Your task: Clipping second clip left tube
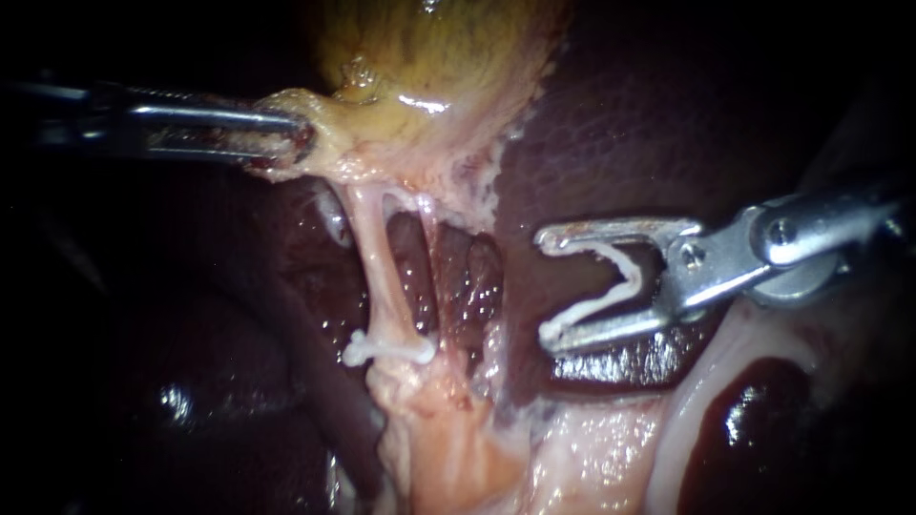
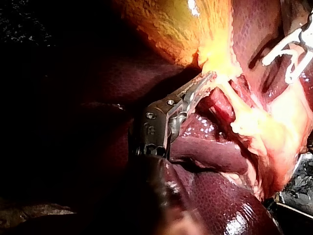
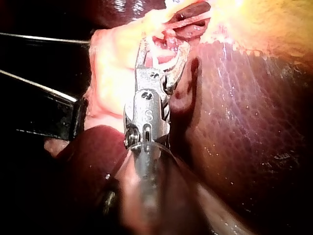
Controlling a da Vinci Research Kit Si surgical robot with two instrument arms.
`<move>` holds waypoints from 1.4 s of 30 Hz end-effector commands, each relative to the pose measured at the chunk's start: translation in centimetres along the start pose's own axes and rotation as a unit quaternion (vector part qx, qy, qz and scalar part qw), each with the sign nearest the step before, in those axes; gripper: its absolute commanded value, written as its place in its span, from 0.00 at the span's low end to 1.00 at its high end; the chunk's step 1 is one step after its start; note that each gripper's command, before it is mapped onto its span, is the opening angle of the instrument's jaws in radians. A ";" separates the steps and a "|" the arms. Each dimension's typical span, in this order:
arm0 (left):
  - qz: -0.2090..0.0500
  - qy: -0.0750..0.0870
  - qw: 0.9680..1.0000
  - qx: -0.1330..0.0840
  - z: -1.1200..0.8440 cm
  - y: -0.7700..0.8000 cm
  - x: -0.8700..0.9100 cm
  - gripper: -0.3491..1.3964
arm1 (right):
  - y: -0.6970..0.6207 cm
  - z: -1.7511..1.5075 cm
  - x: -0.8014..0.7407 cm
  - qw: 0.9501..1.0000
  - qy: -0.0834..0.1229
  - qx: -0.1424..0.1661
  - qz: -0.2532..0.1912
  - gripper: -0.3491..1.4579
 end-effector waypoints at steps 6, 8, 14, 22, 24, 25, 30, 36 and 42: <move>0.000 0.000 1.000 0.000 0.01 -0.01 0.00 0.00 | -0.15 0.31 0.02 0.999 0.003 0.010 0.045 0.47; 0.000 0.000 1.000 0.000 0.01 -0.01 0.00 0.00 | -0.18 0.43 0.03 0.998 0.003 0.012 0.061 0.47; 0.000 0.000 1.000 0.000 0.01 -0.01 0.00 0.00 | -0.21 0.64 0.06 0.994 0.005 0.019 0.108 0.47; 0.000 0.000 1.000 0.001 0.02 -0.01 0.00 0.00 | -0.22 0.87 0.05 0.988 0.009 0.025 0.149 0.47; 0.000 0.000 1.000 0.001 0.02 -0.01 0.00 0.00 | -0.21 0.92 0.04 0.988 0.009 0.024 0.152 0.47; 0.000 0.000 1.000 0.001 0.02 -0.01 0.00 0.00 | -0.21 0.94 0.04 0.988 0.009 0.023 0.155 0.47; 0.000 0.000 1.000 0.001 0.01 0.00 0.00 0.00 | -0.17 1.05 -0.02 0.987 0.008 0.022 0.156 0.47; 0.000 0.000 1.000 0.001 0.02 0.02 0.00 0.00 | -0.09 1.17 -0.18 0.987 0.007 0.018 0.160 0.47; -0.001 0.000 1.000 0.001 0.02 0.02 0.00 0.00 | 0.01 1.28 -0.35 0.986 0.006 0.015 0.163 0.47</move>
